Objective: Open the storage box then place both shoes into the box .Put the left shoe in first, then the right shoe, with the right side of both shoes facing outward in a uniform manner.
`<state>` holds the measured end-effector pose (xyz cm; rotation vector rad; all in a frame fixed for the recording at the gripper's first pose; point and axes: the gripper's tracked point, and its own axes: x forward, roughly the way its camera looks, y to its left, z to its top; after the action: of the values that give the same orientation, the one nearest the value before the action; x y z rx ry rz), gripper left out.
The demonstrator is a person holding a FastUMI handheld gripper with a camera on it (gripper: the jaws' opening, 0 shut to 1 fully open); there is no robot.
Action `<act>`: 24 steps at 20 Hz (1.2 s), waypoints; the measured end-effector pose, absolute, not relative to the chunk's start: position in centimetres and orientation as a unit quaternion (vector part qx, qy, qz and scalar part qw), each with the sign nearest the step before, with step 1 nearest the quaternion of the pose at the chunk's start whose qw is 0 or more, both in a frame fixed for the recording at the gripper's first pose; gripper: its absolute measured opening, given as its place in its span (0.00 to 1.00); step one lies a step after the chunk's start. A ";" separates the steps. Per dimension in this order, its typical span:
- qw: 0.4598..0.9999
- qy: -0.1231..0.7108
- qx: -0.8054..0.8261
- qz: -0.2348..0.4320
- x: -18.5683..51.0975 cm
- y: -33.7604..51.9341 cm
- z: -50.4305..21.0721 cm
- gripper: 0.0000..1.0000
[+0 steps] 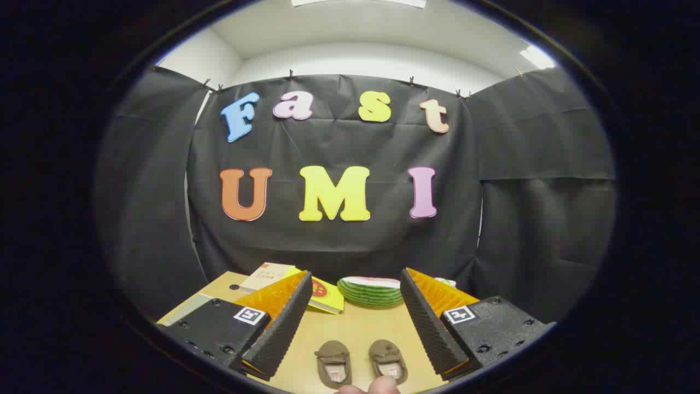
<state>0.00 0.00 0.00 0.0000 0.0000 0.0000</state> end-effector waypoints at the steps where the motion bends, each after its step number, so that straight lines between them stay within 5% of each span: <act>1: 1.000 0.002 0.002 0.003 0.0 0.3 0.1 1.00; 24: 0.998 0.018 0.003 0.055 -0.1 4.9 -0.4 1.00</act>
<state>-0.05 4.87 -0.37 0.0054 0.0366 0.1100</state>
